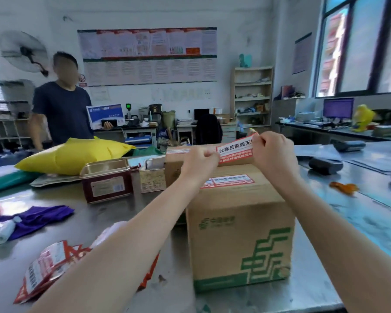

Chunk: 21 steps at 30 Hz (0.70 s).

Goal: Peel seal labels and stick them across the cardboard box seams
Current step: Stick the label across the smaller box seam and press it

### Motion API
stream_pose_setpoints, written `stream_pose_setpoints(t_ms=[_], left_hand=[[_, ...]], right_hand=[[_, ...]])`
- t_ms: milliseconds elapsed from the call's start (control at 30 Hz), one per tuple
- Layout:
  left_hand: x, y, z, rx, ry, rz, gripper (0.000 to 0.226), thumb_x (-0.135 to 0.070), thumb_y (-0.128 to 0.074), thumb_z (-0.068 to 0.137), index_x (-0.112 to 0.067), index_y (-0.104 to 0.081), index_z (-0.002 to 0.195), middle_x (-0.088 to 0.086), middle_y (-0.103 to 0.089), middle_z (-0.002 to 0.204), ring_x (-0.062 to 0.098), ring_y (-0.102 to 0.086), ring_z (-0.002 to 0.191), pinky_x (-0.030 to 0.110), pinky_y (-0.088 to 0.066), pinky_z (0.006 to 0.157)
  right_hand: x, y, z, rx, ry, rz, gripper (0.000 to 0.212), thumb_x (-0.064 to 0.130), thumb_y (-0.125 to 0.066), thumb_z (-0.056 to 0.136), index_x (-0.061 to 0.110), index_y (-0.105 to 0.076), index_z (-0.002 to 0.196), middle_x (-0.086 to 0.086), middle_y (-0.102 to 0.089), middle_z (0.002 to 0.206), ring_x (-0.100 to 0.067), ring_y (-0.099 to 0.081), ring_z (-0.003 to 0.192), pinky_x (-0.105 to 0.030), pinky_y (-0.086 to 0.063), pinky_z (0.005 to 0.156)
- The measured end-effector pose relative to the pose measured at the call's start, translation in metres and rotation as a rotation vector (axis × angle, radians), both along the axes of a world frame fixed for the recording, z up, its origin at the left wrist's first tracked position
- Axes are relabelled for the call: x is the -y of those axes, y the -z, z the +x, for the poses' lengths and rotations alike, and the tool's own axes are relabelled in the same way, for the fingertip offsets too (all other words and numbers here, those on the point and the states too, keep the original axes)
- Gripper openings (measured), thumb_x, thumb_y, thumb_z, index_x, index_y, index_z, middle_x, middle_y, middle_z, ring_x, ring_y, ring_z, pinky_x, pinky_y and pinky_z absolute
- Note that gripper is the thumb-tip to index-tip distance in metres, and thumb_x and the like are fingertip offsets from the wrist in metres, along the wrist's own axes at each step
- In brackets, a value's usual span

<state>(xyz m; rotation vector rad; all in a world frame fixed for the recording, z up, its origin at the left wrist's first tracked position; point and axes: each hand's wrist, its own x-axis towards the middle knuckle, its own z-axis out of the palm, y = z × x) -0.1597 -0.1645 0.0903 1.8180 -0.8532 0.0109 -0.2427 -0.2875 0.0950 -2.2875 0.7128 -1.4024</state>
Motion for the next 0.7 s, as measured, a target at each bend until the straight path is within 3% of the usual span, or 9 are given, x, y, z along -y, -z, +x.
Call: stream_pose_setpoints(t_ms=[100,167,267,333,433,500,567,700], left_hand=[[0.022,0.002,-0.006,-0.024,0.055,0.083,0.047,-0.013,-0.049,0.089,-0.019,-0.024,0.049,0.003,-0.030,0.054,0.019,-0.028,0.057,0.030,-0.028,0.064],[0.033,0.004,-0.007,0.013,0.062,0.176,0.049,-0.016,-0.048,0.091,-0.018,-0.024,0.048,-0.001,-0.022,0.046,0.019,-0.024,0.047,0.030,-0.030,0.063],[0.045,0.008,-0.004,0.135,0.015,0.349,0.046,-0.024,-0.043,0.094,-0.015,-0.028,0.051,0.000,-0.024,0.047,0.016,-0.024,0.041,0.028,-0.025,0.051],[0.047,0.009,0.000,0.181,0.001,0.404,0.040,-0.025,-0.042,0.096,-0.013,-0.036,0.058,0.001,-0.031,0.051,0.016,-0.030,0.044,0.028,-0.027,0.050],[0.045,0.010,0.002,0.211,0.039,0.435,0.012,-0.020,-0.043,0.095,-0.011,-0.050,0.094,0.005,-0.052,0.081,0.017,-0.050,0.071,0.029,-0.037,0.061],[0.042,0.012,0.002,0.248,0.057,0.472,0.025,-0.017,-0.044,0.095,-0.012,-0.049,0.119,0.005,-0.054,0.107,0.020,-0.054,0.099,0.029,-0.041,0.078],[0.042,0.015,0.003,0.295,0.063,0.483,0.034,-0.016,-0.044,0.094,-0.013,-0.047,0.128,0.007,-0.053,0.122,0.022,-0.051,0.112,0.029,-0.040,0.087],[0.043,0.016,0.002,0.364,0.097,0.488,0.040,-0.012,-0.043,0.094,-0.014,-0.048,0.134,0.008,-0.055,0.130,0.021,-0.050,0.118,0.026,-0.037,0.092]], right_hand=[[0.023,0.009,-0.009,-0.028,-0.010,0.102,0.046,0.020,-0.040,0.096,0.006,-0.039,0.053,-0.004,-0.042,0.053,-0.021,-0.037,0.054,-0.033,-0.025,0.048],[0.036,0.015,-0.011,-0.040,-0.011,0.188,0.042,0.019,-0.042,0.095,0.004,-0.040,0.056,-0.005,-0.040,0.052,-0.019,-0.036,0.049,-0.030,-0.025,0.045],[0.057,0.022,-0.012,-0.025,-0.020,0.328,0.039,0.019,-0.043,0.095,0.003,-0.046,0.060,-0.009,-0.048,0.059,-0.026,-0.047,0.057,-0.031,-0.038,0.052],[0.068,0.025,-0.011,-0.026,-0.050,0.415,0.038,0.020,-0.044,0.095,0.003,-0.048,0.061,-0.012,-0.051,0.064,-0.025,-0.047,0.058,-0.029,-0.036,0.052],[0.078,0.030,-0.010,-0.067,-0.076,0.476,0.031,0.020,-0.046,0.094,0.004,-0.053,0.068,-0.013,-0.051,0.065,-0.024,-0.044,0.061,-0.029,-0.032,0.053],[0.080,0.034,-0.009,-0.090,-0.086,0.503,0.031,0.019,-0.046,0.094,0.000,-0.058,0.072,-0.009,-0.049,0.060,-0.023,-0.042,0.058,-0.027,-0.030,0.050],[0.080,0.038,-0.007,-0.113,-0.096,0.525,0.032,0.018,-0.047,0.093,-0.005,-0.062,0.079,-0.011,-0.051,0.062,-0.022,-0.039,0.054,-0.026,-0.028,0.048],[0.080,0.042,-0.004,-0.135,-0.106,0.533,0.035,0.018,-0.046,0.094,-0.013,-0.061,0.088,-0.011,-0.053,0.065,-0.020,-0.037,0.051,-0.026,-0.027,0.047]])
